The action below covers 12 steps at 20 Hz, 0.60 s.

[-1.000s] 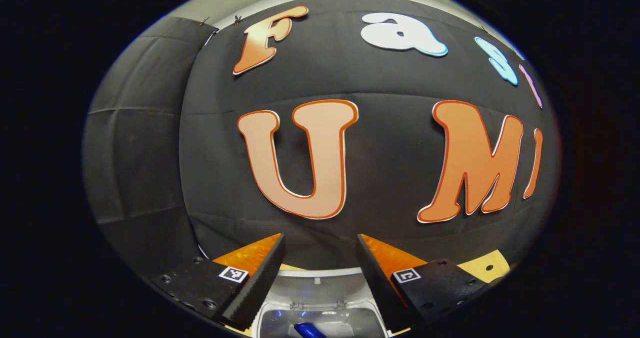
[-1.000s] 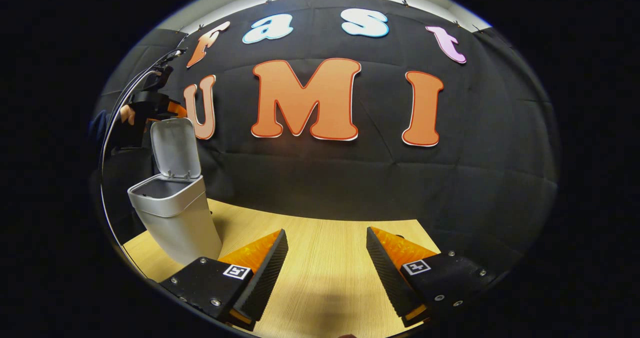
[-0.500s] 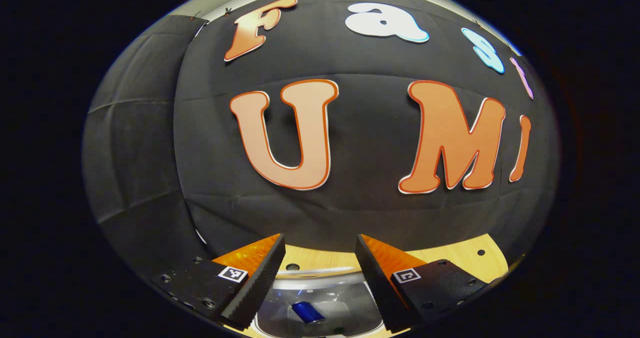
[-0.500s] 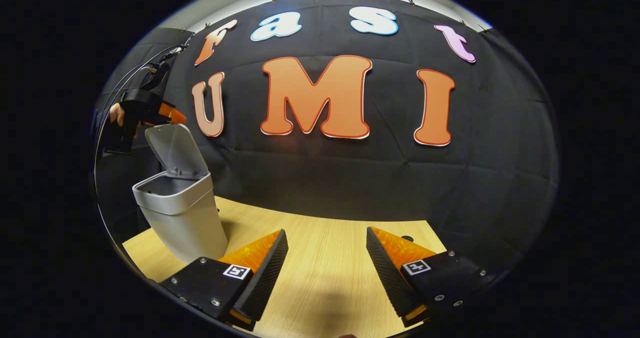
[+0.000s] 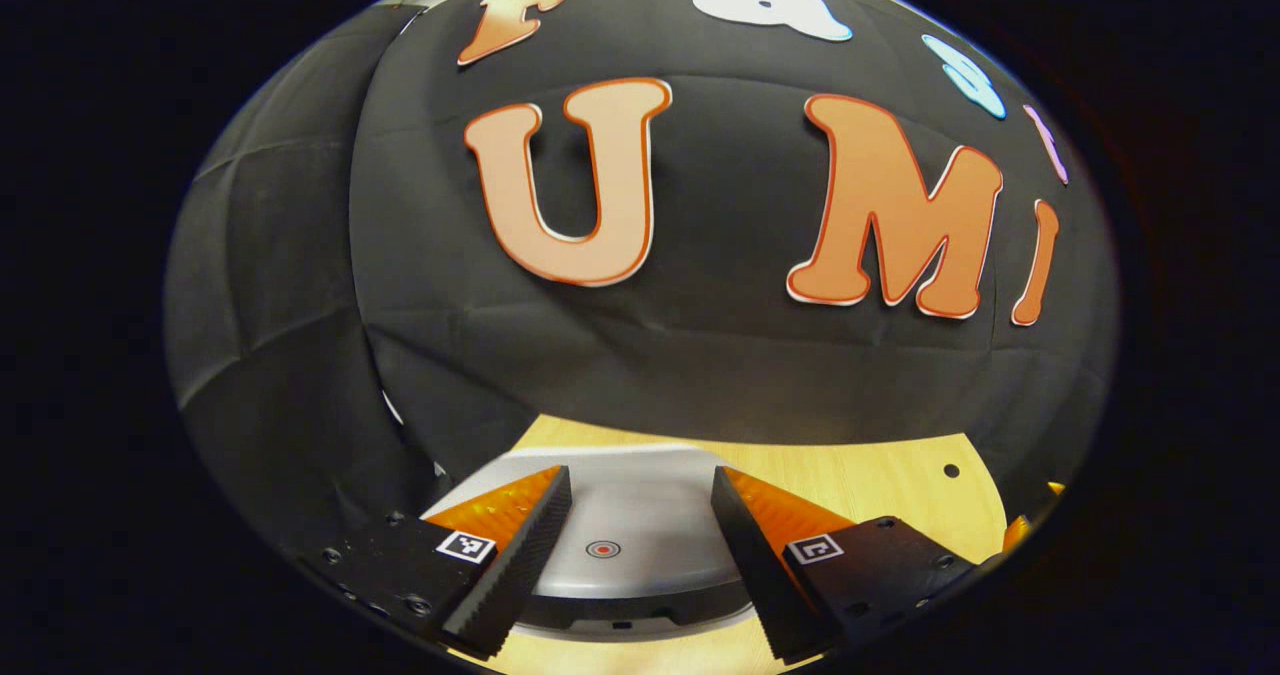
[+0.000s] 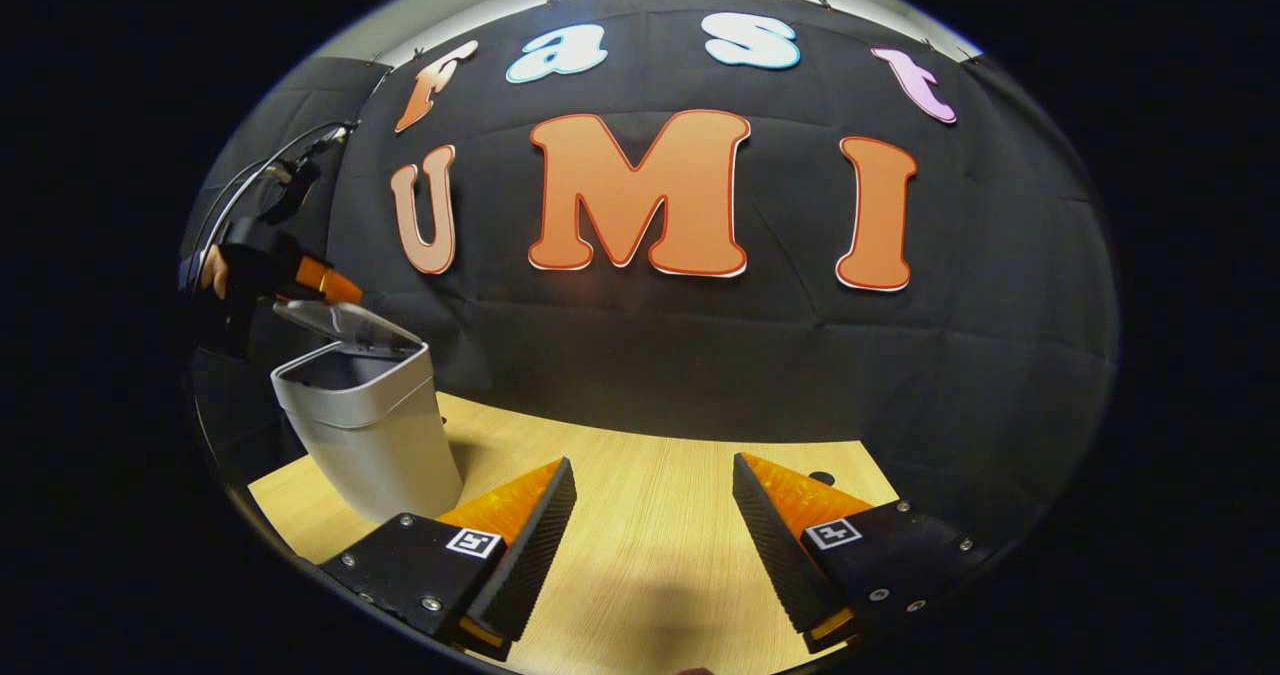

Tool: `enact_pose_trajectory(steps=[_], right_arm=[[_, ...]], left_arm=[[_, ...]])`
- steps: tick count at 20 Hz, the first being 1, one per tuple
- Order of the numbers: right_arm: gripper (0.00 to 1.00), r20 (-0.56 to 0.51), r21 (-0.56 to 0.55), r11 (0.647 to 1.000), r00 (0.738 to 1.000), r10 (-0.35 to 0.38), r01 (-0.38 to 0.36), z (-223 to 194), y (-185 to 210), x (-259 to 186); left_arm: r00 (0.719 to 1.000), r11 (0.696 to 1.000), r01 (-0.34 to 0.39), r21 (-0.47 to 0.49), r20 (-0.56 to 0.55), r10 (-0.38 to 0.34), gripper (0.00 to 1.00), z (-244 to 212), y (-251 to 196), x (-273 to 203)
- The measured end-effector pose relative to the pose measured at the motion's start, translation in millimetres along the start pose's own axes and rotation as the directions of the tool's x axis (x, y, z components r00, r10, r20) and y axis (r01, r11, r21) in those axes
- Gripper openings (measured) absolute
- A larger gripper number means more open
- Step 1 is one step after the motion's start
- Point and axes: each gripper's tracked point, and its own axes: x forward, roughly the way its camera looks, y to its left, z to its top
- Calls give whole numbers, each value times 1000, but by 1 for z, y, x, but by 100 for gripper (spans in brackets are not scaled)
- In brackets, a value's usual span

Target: Press the lid of the desktop garbage bin to open it, pick up the crumpled paper on the desktop and throw it into the bin, then pick up the pop can on the desktop and drop it into the bin, and finally close the garbage bin lid.

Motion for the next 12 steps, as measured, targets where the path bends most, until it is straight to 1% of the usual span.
enact_pose_trajectory(steps=[2,7,9,12], right_arm=[[94,0,1,1000,1000,-2,2,0,-2,0],[94,-8,1,1000,1000,-3,3,-6,-6,2],[94,-13,0,1000,1000,-5,5,-8,-7,3],[94,-12,2,1000,1000,-5,5,-8,-6,4]], left_arm=[[1000,1000,-4,-8,-28,4,90,-21,0,1],[993,1000,-21,13,-120,23,91,-69,2,-6],[997,999,-24,33,-73,27,93,-64,2,-4],[994,999,-29,15,-102,30,92,-74,1,-7]])
